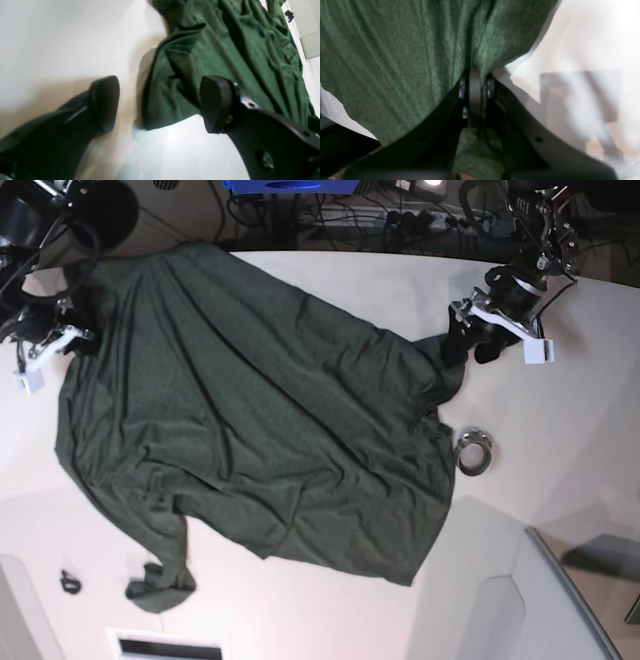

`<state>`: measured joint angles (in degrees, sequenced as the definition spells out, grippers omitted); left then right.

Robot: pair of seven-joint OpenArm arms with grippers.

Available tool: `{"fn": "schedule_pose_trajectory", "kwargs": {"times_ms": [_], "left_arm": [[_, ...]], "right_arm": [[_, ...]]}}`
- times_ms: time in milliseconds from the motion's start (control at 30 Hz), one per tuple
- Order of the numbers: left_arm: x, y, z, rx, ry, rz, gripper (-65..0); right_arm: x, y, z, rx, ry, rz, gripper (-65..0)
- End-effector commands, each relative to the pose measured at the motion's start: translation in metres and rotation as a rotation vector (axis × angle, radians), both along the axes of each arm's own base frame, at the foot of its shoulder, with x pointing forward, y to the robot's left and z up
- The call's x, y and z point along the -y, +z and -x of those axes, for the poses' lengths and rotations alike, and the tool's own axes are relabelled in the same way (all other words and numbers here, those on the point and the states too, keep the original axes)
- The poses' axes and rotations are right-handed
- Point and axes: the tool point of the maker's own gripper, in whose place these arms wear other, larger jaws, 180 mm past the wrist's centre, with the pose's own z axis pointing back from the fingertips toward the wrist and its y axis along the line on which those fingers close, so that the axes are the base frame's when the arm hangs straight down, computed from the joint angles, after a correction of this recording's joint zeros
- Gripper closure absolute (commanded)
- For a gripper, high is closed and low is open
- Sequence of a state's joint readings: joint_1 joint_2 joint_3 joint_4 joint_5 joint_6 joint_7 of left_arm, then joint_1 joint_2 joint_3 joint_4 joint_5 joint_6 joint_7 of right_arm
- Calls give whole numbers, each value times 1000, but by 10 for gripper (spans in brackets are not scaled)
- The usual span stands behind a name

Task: Layout the t-shirt on the table in an organized manner, then fold the t-shirt properly
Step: 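Move the left gripper to the shirt edge and grasp it, then pull the shirt edge with the left gripper away from the right gripper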

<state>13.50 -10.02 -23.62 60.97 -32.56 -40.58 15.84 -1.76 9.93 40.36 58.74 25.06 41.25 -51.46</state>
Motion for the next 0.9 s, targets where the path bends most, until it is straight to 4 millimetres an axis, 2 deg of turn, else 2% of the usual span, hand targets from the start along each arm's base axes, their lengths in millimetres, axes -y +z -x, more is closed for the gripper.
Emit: {"fn": "schedule_pose_trajectory", "kwargs": {"times_ms": [0, 100, 200, 267, 333, 433, 467, 567, 633, 767, 867], "left_arm": [[18, -17, 16, -102, -95, -19, -487], [36, -23, 20, -124, -147, -2, -487], [40, -23, 18, -122, -143, 9, -484], [40, -22, 17, -120, -142, 10, -438], [39, -22, 16, -119, -142, 9, -304], [34, -24, 14, -131, -120, -6, -25], [30, -26, 12, -142, -97, -18, 0], [28, -21, -3, -123, -86, -32, 0], [20, -12, -9, -110, -114, -67, 0], [6, 17, -13, -125, -217, -176, 0], [0, 49, -18, -99, -264, -264, 0]], "right_arm": [[1, -18, 36, -169, 58, 41, -5], [1, -18, 36, -169, 58, 41, -5], [1, -18, 37, -170, 58, 41, -5], [2, -18, 37, -170, 58, 43, -5], [2, -17, 36, -169, 59, 44, -5], [2, -17, 36, -169, 59, 45, -5], [2, -17, 35, -168, 61, 45, -5], [11, -14, 34, -165, 60, 64, -5], [17, -10, 33, -170, 67, 81, -5], [47, 18, 29, -161, 100, 194, -3], [61, 45, 19, -130, 132, 290, -3]]}}
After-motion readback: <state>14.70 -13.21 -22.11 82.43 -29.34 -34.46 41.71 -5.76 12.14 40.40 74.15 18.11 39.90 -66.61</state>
